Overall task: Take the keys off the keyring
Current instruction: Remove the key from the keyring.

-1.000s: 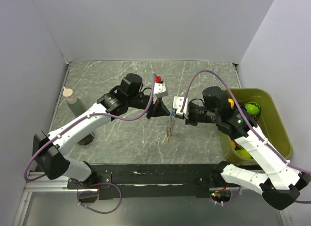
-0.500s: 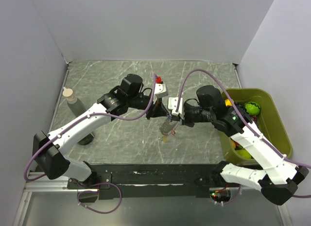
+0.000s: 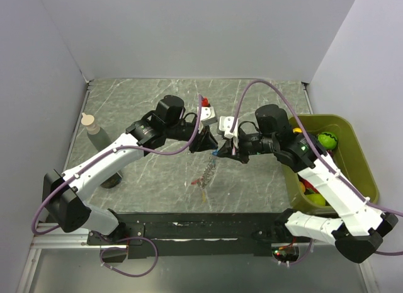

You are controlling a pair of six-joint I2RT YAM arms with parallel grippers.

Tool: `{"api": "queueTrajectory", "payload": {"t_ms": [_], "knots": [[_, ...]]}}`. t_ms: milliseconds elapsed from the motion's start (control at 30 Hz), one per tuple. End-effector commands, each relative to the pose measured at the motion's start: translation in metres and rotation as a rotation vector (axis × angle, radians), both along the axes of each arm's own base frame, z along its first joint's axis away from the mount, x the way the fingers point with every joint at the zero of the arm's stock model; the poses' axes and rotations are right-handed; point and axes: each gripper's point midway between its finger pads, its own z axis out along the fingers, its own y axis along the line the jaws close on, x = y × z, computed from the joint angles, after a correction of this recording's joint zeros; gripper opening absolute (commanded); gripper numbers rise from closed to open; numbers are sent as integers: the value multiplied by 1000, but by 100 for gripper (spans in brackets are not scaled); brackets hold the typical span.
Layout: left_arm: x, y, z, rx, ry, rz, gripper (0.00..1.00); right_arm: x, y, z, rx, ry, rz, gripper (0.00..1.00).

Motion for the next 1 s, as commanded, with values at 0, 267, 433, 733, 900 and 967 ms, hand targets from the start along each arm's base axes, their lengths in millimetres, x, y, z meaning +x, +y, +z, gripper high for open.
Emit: {"api": "queueTrajectory", "payload": {"t_ms": [0, 267, 433, 733, 900, 967], "knots": [[5, -1, 19, -40, -58, 11, 25, -2, 1, 31, 88, -90, 22, 0], [0, -1, 23, -52, -55, -13, 27, 13, -22, 30, -36, -236, -32, 0], [-6, 1, 22, -58, -52, -26, 27, 16, -31, 36, -96, -275, -30, 0], [-13, 5, 33, -74, -62, -46, 27, 36, -44, 36, -224, -414, -46, 0], [-15, 15, 64, -106, -117, -50, 27, 39, -54, 34, -296, -500, -20, 0], [-16, 17, 72, -114, -131, -44, 27, 34, -55, 36, -302, -525, 15, 0]]}}
